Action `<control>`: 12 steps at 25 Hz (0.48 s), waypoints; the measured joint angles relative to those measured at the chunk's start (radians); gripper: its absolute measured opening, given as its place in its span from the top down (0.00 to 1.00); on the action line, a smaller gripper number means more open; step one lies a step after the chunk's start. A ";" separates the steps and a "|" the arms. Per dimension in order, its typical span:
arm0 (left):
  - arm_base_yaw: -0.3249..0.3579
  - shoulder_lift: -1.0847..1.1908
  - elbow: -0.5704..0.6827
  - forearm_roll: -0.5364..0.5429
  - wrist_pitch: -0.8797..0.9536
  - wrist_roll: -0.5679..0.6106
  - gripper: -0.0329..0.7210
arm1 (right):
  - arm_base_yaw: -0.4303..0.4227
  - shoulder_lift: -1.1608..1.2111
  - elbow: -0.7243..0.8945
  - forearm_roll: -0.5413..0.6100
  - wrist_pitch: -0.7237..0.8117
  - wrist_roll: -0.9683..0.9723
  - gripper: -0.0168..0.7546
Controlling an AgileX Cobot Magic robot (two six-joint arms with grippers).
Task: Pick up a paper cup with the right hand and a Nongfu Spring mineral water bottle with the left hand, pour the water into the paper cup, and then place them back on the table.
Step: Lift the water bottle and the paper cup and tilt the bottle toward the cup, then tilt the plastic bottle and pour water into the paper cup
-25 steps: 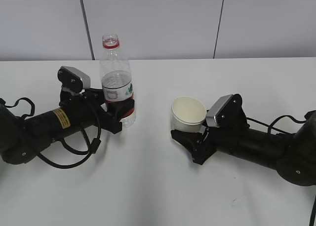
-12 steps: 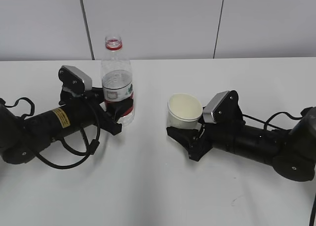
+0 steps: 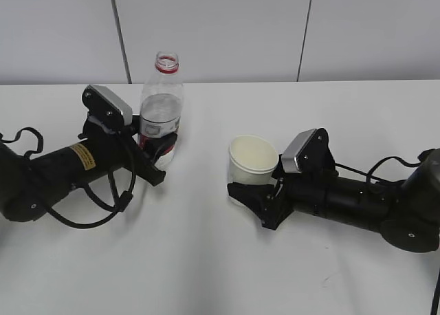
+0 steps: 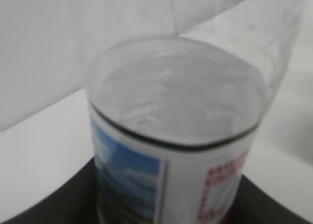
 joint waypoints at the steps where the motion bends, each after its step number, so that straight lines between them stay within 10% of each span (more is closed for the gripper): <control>1: 0.000 -0.010 0.000 -0.006 0.019 0.009 0.46 | 0.000 0.000 0.000 -0.006 0.000 0.002 0.26; 12: 0.000 -0.107 0.002 -0.017 0.236 0.151 0.47 | 0.009 0.000 -0.048 -0.040 0.004 0.008 0.26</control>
